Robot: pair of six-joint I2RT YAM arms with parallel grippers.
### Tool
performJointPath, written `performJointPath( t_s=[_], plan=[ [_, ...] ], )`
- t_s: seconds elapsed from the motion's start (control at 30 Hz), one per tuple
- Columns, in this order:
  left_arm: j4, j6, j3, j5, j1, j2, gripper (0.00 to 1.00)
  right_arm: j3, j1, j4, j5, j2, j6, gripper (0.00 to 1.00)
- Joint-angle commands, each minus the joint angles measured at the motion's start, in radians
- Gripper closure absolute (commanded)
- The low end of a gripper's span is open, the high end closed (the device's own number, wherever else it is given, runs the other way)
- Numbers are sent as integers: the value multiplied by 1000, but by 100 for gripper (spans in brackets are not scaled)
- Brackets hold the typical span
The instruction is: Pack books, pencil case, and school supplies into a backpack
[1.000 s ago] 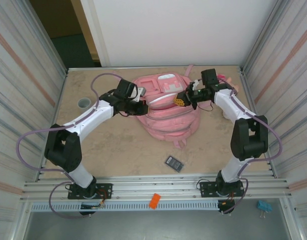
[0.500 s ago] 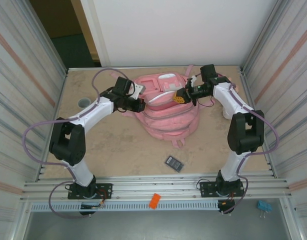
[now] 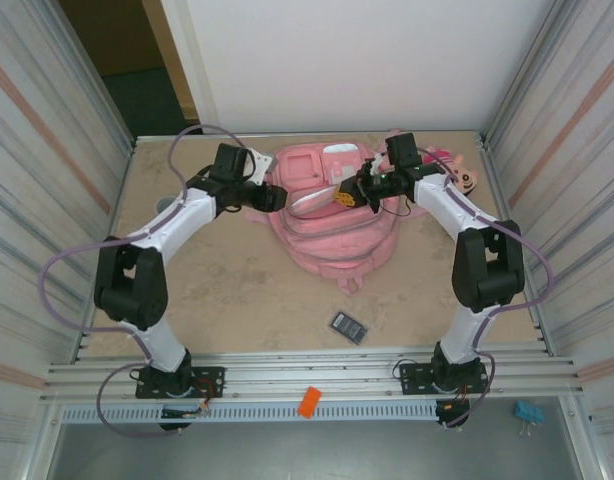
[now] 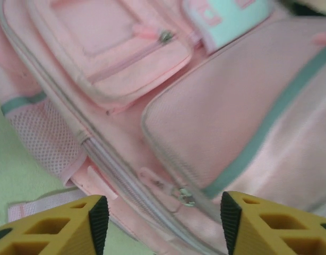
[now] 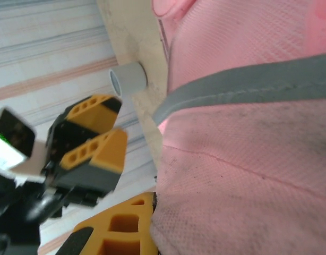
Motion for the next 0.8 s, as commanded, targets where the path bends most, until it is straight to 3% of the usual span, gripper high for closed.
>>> performJointPath(
  t_s=[0.0,0.13,0.23,0.37,0.53,0.67,0.77],
  plan=[
    [46,-9,-60,33,-4,-125,38,26,46,110,39,19,63,100],
    [17,-56,-120,2,-10,-194,35,13,70,60,95,2,39,85],
    [9,-78,-175,-53,-36,-255,34,6,77,-58,127,-37,-29,67],
    [-48,-165,-238,-209,-84,-344,31,3,77,-247,170,-113,-140,61],
    [-129,-272,-307,-290,-98,-476,30,39,101,-546,303,-216,-326,49],
    [-160,-306,-377,-271,-103,-583,28,-8,198,-711,488,-313,-482,38],
    [-179,-312,-418,-245,-104,-646,28,-95,311,-767,667,-403,-483,29]
  ],
)
